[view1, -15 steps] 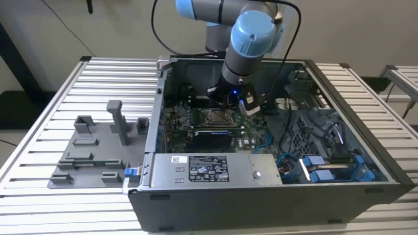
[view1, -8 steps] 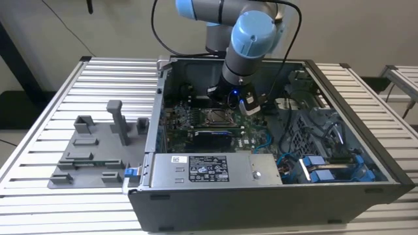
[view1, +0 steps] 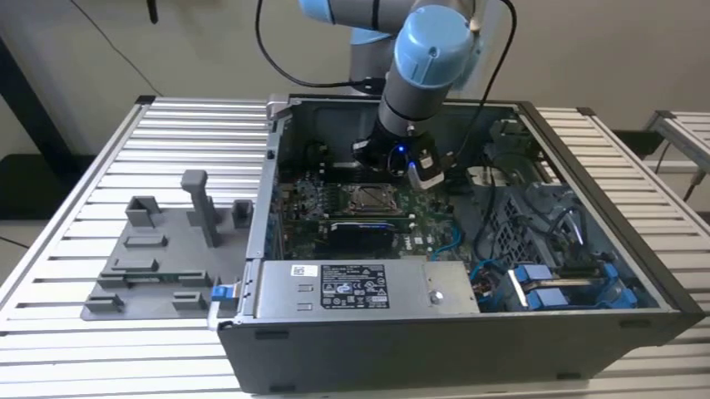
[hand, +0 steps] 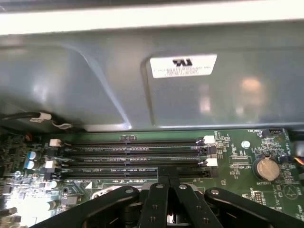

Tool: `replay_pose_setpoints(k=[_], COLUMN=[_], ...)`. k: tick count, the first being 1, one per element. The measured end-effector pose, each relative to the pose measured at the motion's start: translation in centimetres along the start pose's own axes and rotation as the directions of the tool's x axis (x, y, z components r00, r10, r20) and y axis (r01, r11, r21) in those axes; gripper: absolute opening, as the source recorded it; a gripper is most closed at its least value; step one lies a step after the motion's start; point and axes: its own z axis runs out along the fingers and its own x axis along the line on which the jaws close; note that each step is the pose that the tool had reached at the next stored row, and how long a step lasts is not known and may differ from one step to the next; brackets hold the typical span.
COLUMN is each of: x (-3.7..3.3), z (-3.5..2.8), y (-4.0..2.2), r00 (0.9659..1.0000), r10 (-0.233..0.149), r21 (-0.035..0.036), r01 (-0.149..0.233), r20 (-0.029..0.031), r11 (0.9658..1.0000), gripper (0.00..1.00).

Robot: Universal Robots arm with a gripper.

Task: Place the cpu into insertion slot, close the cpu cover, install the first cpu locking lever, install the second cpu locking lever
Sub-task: 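Install the first cpu locking lever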

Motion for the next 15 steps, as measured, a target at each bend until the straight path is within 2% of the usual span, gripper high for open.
replay_pose_setpoints(k=[3, 4, 6, 8, 9, 11, 13, 15], x=[0.02, 0.01, 0.02, 0.02, 0.03, 0.02, 0.03, 0.01], z=[-0.48, -0.48, -0.5, -0.51, -0.51, -0.5, -0.57, -0.77], y=[0.21, 0.22, 0.22, 0.22, 0.22, 0.22, 0.24, 0.33], r00=[1.0, 1.0, 0.9997, 0.9993, 0.9988, 0.9984, 0.998, 0.9977], r10=[0.001, 0.004, 0.01, 0.017, 0.022, 0.027, 0.031, 0.033], r21=[0.0005, 0.0017, 0.0107, 0.029, 0.0472, 0.0647, 0.0777, 0.0862], r01=[-0.001, -0.004, -0.01, -0.016, -0.02, -0.024, -0.027, -0.028], r20=[-0.003, -0.0085, -0.022, -0.0342, -0.0427, -0.0499, -0.0551, -0.0588], r11=[1.0, 1.0, 0.9999, 0.9995, 0.9987, 0.9976, 0.9966, 0.9959], gripper=[0.11, 0.11, 0.11, 0.11, 0.11, 0.11, 0.11, 0.11])
